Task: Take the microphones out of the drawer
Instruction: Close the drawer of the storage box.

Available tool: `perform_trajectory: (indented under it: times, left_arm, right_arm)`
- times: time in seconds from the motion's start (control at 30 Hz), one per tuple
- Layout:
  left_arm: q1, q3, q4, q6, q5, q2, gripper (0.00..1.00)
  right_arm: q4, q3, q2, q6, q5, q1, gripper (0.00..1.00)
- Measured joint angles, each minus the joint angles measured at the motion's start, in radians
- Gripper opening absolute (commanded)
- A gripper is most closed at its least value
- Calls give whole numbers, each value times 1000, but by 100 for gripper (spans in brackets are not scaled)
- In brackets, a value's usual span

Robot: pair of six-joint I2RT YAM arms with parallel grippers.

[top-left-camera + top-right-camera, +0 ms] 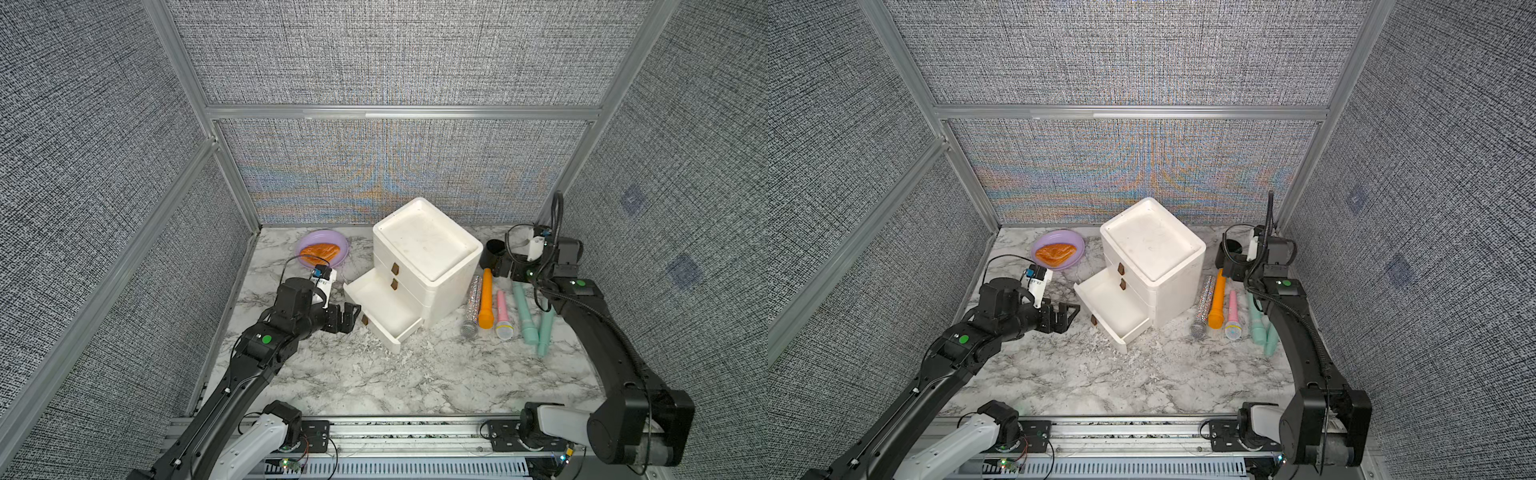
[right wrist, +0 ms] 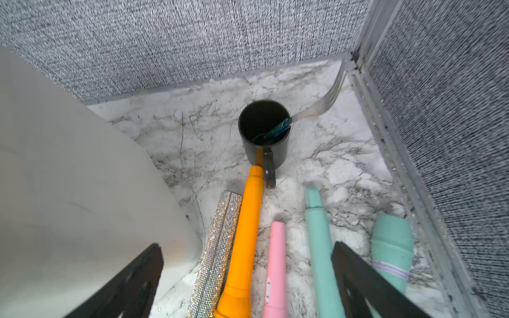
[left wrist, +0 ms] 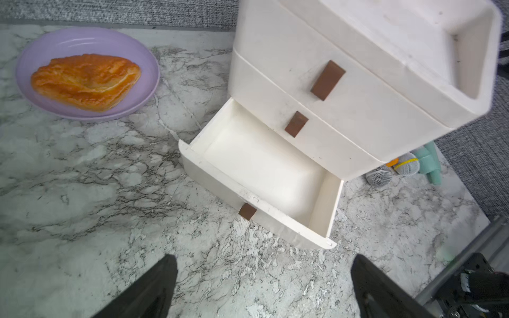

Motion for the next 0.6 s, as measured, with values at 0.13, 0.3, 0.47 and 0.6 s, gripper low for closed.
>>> perform_trajectory:
  times: [0.13,0.3,0.47,0.6]
  left_arm:
    - [0,-17,-4,-34,-55,55,100]
    - [0,-55,-3,-71,-104,100,100]
    - [-2,-82,3,-105,-126,162,100]
    - [-9,-100,24,-117,-129,220,100]
  right_arm:
    - [-19,128,39,-13,-53,-18,98]
    - [-16,313,145,-20,-212,-10,98]
    - [-32,484,294,-20,-337,47,98]
    - [-51,585,399,-21,-397,81,98]
